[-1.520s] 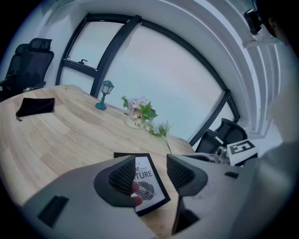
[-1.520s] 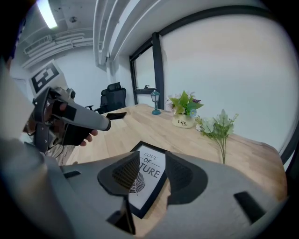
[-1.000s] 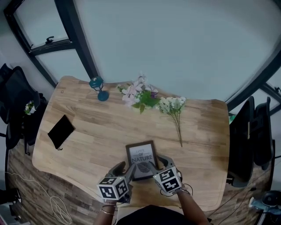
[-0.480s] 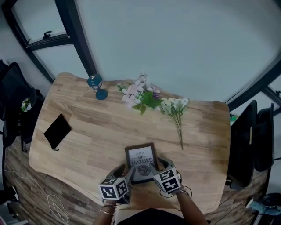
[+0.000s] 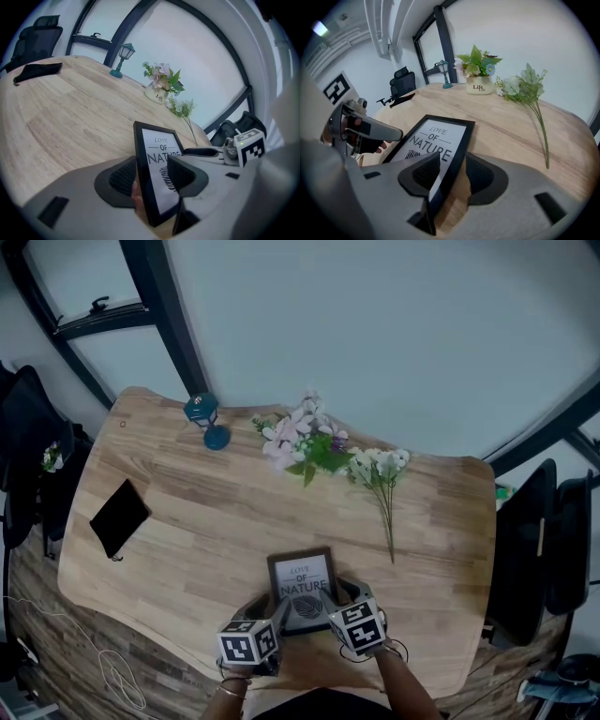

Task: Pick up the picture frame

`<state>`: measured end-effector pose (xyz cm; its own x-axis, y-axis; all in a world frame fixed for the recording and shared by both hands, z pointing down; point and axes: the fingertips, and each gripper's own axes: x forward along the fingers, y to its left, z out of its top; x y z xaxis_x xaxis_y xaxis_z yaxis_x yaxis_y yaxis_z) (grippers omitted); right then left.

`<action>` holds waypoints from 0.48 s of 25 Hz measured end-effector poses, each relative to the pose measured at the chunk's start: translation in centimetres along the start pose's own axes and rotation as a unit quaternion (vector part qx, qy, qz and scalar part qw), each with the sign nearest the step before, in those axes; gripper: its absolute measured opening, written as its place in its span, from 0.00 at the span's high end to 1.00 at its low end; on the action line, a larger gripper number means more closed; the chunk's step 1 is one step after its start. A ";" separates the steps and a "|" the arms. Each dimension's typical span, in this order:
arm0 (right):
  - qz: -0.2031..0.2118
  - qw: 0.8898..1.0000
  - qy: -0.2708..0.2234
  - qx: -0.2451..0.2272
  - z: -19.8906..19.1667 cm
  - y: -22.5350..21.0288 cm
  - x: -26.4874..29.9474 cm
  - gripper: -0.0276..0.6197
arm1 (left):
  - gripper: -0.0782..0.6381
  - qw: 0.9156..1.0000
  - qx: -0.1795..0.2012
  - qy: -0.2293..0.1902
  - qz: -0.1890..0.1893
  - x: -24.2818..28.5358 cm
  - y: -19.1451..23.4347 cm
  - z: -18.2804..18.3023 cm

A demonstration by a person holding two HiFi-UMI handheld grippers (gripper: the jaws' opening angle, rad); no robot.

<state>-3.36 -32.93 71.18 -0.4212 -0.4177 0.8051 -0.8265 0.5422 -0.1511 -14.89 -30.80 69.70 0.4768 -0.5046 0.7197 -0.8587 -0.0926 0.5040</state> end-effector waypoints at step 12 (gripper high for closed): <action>0.011 0.999 -0.003 0.038 -0.4 -0.1 0.4 0.73 | 0.61 1.000 0.017 0.016 0.017 1.4 0.1 -0.7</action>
<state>-3.31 -32.84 71.77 -0.4413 -0.4116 0.7974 -0.8432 0.4942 -0.2116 -14.12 -30.95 71.09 0.4531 -0.4798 0.7513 -0.8800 -0.1061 0.4629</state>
